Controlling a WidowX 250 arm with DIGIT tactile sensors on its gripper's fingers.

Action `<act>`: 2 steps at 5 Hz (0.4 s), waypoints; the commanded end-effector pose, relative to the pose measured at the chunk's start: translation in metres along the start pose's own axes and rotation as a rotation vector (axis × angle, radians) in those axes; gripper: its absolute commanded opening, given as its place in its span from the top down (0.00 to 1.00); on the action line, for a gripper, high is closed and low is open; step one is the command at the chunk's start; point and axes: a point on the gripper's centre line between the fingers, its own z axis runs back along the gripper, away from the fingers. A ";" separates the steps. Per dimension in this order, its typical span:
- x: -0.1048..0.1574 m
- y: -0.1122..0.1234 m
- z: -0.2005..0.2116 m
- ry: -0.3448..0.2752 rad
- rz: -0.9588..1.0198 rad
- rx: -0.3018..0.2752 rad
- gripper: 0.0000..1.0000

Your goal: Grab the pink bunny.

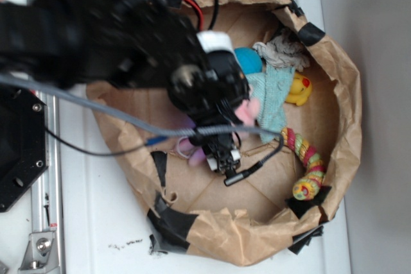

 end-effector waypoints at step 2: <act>0.004 -0.013 0.063 0.204 -0.218 0.034 1.00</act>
